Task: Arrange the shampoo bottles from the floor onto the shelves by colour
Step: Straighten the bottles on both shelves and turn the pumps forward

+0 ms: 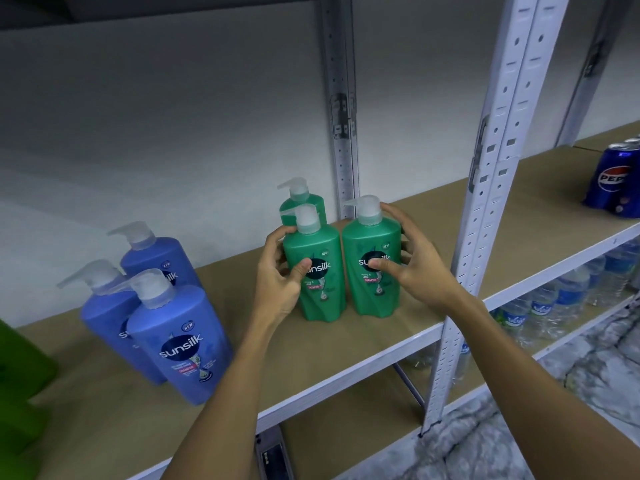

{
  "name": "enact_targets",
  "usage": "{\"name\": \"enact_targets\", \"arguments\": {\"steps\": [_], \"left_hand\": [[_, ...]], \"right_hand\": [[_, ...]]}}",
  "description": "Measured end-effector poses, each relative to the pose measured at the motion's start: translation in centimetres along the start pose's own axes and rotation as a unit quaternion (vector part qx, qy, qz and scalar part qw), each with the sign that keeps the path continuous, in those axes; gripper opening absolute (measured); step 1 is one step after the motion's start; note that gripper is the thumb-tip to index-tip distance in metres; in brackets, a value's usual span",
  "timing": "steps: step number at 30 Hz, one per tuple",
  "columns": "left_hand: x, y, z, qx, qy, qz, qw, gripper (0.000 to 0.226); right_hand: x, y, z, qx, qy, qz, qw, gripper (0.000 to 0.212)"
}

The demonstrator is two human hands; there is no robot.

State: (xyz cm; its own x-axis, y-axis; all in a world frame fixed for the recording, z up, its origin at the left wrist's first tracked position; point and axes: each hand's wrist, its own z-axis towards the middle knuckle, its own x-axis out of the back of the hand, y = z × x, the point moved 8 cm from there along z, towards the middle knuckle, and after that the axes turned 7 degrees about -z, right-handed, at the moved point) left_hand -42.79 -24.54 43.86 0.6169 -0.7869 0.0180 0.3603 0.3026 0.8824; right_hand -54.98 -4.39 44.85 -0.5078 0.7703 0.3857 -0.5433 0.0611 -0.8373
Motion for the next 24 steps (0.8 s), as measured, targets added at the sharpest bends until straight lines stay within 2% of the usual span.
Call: {"name": "enact_targets", "arguments": {"steps": [16,19,24], "left_hand": [[-0.4,0.8,-1.1,0.008,-0.032,-0.014,0.999,0.056],[0.1,1.3,-0.7,0.011,0.001,-0.049,0.999,0.053],[0.0,3.3,0.9,0.003,0.083,-0.096,0.992,0.034]], "right_hand": [[0.1,0.5,0.2,-0.008,-0.008,0.021,1.000,0.086],[0.3,0.2,0.6,0.000,0.007,0.024,1.000,0.084],[0.3,-2.5,2.3,0.034,0.079,0.007,0.996,0.065]]}}
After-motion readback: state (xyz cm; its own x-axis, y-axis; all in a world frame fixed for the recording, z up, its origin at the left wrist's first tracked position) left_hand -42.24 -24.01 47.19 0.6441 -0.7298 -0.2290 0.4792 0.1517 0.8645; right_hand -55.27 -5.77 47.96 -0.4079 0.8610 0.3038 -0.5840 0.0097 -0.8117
